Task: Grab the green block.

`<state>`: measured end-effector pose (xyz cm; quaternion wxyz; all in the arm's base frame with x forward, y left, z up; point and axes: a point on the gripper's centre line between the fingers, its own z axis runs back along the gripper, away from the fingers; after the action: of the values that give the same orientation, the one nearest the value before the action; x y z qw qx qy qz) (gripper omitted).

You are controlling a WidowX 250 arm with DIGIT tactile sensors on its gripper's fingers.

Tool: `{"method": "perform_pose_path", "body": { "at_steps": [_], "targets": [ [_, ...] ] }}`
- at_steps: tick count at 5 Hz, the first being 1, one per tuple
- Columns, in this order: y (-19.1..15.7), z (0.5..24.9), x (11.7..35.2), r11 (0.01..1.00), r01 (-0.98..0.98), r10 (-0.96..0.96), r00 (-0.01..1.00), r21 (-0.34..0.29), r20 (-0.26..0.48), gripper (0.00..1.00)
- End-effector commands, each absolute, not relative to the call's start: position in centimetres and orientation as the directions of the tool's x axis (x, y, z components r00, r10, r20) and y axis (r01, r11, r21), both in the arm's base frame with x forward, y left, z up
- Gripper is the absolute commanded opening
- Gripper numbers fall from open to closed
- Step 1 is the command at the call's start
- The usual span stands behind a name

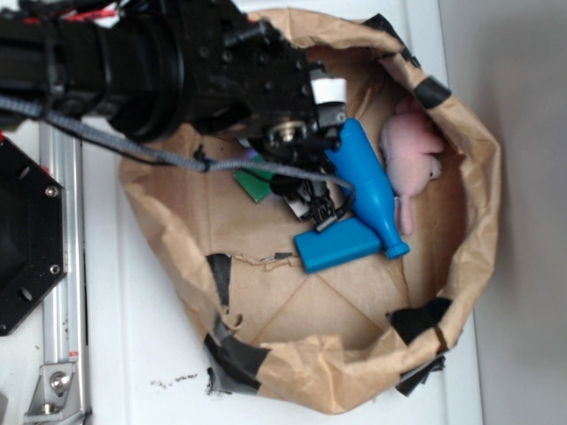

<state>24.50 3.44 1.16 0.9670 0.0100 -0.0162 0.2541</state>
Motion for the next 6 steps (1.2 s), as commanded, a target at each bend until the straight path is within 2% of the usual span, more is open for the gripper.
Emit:
{"method": "perform_pose_path", "body": {
  "at_steps": [1,2,3,4,5,6],
  "targets": [
    [3.5,0.9,23.4,0.893,-0.448,0.447,0.894,0.048,0.020,0.00],
    [3.4,1.4,23.5,0.913,-0.403,0.403,0.915,0.062,0.018,0.00],
    [3.4,3.8,23.7,0.930,-0.364,0.362,0.931,0.053,0.037,0.00],
    [3.0,8.8,24.3,0.967,-0.256,0.255,0.962,-0.005,0.099,0.00],
    [2.2,13.8,25.0,1.000,-0.009,0.010,0.990,-0.006,0.137,0.00],
    [1.3,18.8,25.6,0.994,0.107,-0.111,0.981,0.036,0.160,0.00]
  ]
}}
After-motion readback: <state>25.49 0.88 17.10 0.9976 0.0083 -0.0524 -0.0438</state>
